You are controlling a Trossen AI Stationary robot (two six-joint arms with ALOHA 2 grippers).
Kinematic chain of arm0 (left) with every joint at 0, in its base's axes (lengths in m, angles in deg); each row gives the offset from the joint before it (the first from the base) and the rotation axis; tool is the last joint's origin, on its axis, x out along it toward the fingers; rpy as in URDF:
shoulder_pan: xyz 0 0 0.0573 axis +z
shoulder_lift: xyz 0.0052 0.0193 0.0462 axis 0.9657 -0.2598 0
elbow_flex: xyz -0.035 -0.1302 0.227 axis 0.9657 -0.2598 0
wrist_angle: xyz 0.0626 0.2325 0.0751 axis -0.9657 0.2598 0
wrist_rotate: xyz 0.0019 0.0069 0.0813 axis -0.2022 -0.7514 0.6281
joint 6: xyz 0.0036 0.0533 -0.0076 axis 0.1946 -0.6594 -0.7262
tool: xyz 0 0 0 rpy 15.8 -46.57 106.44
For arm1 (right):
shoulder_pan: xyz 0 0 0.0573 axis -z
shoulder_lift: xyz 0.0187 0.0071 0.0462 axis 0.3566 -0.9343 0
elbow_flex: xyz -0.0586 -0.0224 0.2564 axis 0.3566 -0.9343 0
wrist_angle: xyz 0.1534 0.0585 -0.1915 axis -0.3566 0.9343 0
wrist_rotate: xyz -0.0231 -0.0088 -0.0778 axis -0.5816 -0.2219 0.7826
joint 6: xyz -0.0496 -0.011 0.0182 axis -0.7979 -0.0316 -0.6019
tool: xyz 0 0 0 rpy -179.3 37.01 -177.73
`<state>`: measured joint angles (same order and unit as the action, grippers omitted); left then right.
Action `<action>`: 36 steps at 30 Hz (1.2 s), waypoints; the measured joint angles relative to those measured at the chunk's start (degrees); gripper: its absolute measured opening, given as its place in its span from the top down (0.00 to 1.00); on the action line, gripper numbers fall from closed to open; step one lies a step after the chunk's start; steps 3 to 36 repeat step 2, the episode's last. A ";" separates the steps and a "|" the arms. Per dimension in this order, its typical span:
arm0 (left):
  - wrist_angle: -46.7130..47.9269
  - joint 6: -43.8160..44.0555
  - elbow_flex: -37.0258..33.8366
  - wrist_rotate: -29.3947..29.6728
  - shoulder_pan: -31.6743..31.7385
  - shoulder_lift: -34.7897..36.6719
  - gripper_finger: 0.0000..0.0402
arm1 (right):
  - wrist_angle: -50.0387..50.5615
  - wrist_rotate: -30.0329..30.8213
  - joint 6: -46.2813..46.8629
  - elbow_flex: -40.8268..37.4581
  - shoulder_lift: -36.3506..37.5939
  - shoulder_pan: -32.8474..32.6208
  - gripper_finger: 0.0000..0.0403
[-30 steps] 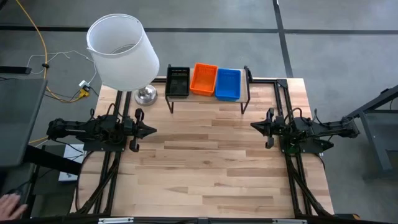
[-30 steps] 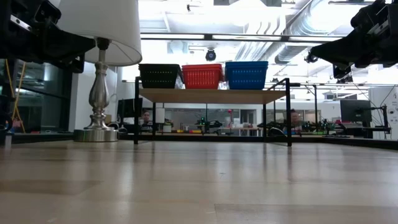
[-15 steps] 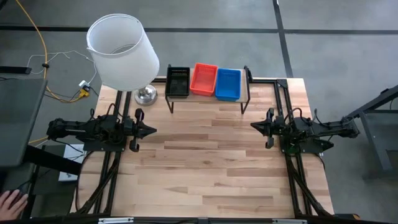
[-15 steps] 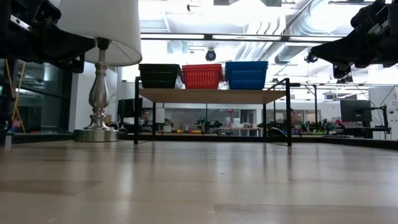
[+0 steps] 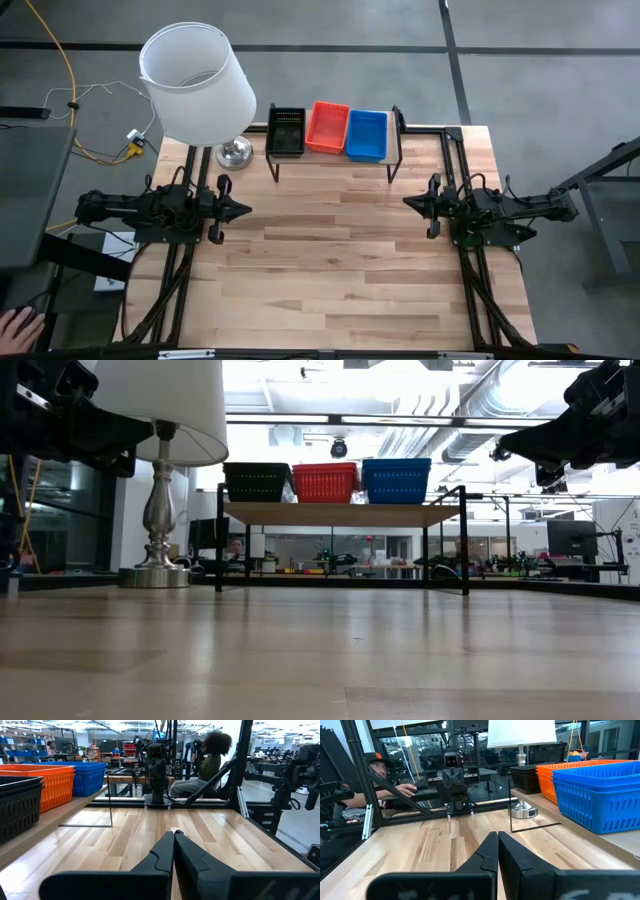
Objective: Stack baskets on shelf by color
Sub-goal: Return to Home Position
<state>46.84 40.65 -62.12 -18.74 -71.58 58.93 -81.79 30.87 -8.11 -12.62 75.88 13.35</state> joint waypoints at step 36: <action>0.00 0.00 0.00 0.00 -0.01 0.00 1.00 | 0.00 0.00 0.00 0.00 0.00 -0.02 1.00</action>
